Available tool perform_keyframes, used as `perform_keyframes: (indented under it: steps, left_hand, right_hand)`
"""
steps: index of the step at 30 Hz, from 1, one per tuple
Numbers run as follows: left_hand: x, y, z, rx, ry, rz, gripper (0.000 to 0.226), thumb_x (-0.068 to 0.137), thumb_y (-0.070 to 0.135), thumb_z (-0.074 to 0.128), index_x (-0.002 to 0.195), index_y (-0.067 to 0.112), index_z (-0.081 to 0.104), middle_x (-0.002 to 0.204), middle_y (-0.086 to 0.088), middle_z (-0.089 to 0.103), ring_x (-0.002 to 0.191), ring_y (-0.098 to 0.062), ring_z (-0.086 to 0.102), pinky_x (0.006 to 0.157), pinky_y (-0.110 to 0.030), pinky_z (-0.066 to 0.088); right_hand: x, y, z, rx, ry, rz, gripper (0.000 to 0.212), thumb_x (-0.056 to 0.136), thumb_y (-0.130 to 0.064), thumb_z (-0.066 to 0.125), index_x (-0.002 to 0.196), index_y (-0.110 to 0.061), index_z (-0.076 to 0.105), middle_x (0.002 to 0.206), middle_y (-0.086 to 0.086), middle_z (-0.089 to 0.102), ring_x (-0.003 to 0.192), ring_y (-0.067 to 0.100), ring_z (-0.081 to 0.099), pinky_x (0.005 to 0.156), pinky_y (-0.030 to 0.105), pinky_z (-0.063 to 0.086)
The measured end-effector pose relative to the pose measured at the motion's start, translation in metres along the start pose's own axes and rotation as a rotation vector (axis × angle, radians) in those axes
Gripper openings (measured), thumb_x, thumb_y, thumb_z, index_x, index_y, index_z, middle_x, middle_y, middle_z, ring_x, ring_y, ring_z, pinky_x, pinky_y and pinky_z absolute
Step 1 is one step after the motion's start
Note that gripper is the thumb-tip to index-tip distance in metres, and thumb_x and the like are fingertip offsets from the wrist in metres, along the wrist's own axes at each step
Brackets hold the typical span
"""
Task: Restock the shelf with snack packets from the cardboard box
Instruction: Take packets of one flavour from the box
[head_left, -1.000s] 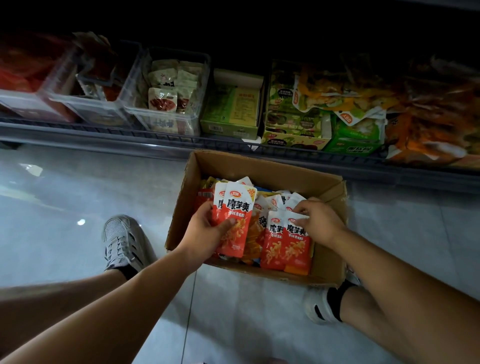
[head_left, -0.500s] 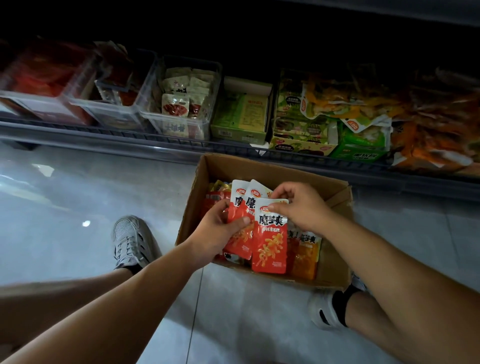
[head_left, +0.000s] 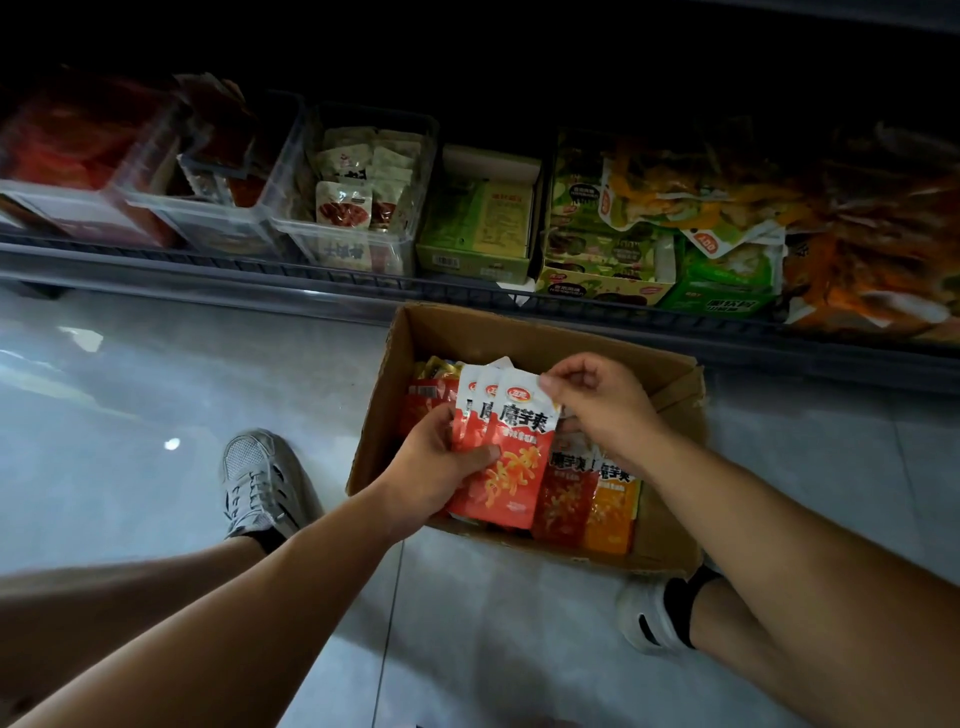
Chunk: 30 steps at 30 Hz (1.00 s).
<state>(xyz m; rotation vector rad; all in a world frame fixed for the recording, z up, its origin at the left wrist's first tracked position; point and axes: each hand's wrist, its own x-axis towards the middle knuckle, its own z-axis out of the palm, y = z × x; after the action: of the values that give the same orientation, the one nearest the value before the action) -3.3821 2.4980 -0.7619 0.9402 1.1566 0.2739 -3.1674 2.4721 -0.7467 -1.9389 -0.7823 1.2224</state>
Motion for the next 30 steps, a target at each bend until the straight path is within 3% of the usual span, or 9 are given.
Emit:
perform_keyframes:
  steps: [2,4,8,13,16,19,21,25,30]
  left_hand:
    - [0.002,-0.003,-0.003,-0.025,0.083,0.016,0.052,0.088,0.020,0.080,0.133,0.026,0.054,0.121,0.004,0.071,0.104,-0.015,0.073,0.088,-0.039,0.062]
    - [0.003,-0.006,-0.007,-0.033,0.138,0.022,0.050,0.089,0.018,0.078,0.133,0.025,0.054,0.122,0.004,0.071,0.106,-0.016,0.072,0.090,-0.043,0.061]
    - [0.004,-0.010,-0.012,-0.023,0.188,0.041,0.046,0.091,0.019,0.076,0.132,0.024,0.054,0.122,0.005,0.070,0.109,-0.016,0.070,0.089,-0.040,0.061]
    - [0.006,-0.011,-0.012,-0.020,0.189,0.051,0.046,0.092,0.019,0.075,0.132,0.024,0.053,0.121,0.006,0.069,0.109,-0.014,0.070,0.083,-0.032,0.061]
    - [0.005,-0.011,-0.011,-0.014,0.193,0.045,0.044,0.093,0.019,0.074,0.130,0.025,0.053,0.120,0.006,0.069,0.108,-0.014,0.069,0.079,-0.030,0.060]
    - [0.005,-0.011,-0.011,-0.011,0.196,0.051,0.043,0.093,0.019,0.074,0.129,0.027,0.053,0.118,0.008,0.069,0.104,-0.010,0.069,0.069,-0.022,0.058]
    - [0.005,-0.010,-0.010,-0.002,0.205,0.054,0.042,0.093,0.019,0.074,0.128,0.028,0.052,0.116,0.010,0.068,0.102,-0.008,0.069,0.065,-0.020,0.057]
    - [0.004,-0.009,-0.007,0.026,0.221,0.052,0.042,0.094,0.023,0.073,0.128,0.031,0.049,0.118,0.012,0.066,0.105,-0.009,0.067,0.071,-0.023,0.056]
    - [0.001,-0.006,-0.006,0.052,0.206,0.078,0.042,0.094,0.026,0.073,0.129,0.029,0.049,0.119,0.013,0.065,0.104,-0.007,0.066,0.073,-0.022,0.055]
  right_hand:
    - [0.006,0.018,-0.009,-0.091,0.016,0.023,0.015,0.094,-0.024,0.068,0.107,-0.017,0.066,0.108,0.006,0.068,0.091,0.017,0.068,0.072,0.033,0.062]
    - [0.012,0.050,-0.022,-0.411,-0.020,-0.002,0.023,0.095,-0.023,0.066,0.118,-0.019,0.065,0.121,0.003,0.066,0.101,0.013,0.063,0.081,0.024,0.054]
    - [0.014,0.100,-0.032,-0.794,-0.177,0.007,0.053,0.091,-0.032,0.070,0.140,-0.022,0.053,0.144,0.005,0.049,0.135,0.024,0.042,0.113,0.036,0.034]
    - [0.018,0.110,-0.028,-0.864,-0.165,-0.002,0.072,0.089,-0.033,0.072,0.152,-0.024,0.038,0.152,0.006,0.032,0.142,0.029,0.031,0.120,0.041,0.029]
    - [0.017,0.104,-0.031,-0.866,-0.119,-0.047,0.057,0.089,-0.030,0.072,0.141,-0.028,0.050,0.146,0.003,0.036,0.136,0.026,0.039,0.115,0.041,0.037]
    - [0.013,0.095,-0.034,-0.793,-0.105,-0.075,0.014,0.092,-0.026,0.069,0.102,-0.032,0.060,0.131,0.000,0.048,0.117,0.020,0.053,0.092,0.031,0.050]
    - [0.015,0.086,-0.036,-0.703,-0.187,-0.035,0.012,0.095,-0.026,0.065,0.089,-0.029,0.055,0.118,-0.001,0.058,0.108,0.019,0.060,0.081,0.032,0.055]
    - [0.020,0.038,-0.049,-0.385,-0.265,0.097,0.005,0.099,-0.021,0.058,0.101,-0.021,0.054,0.115,0.005,0.059,0.097,0.026,0.068,0.066,0.038,0.062]
    - [0.009,-0.021,-0.048,-0.222,-0.273,0.008,0.009,0.099,-0.020,0.059,0.104,-0.027,0.056,0.111,0.007,0.065,0.094,0.026,0.072,0.065,0.046,0.063]
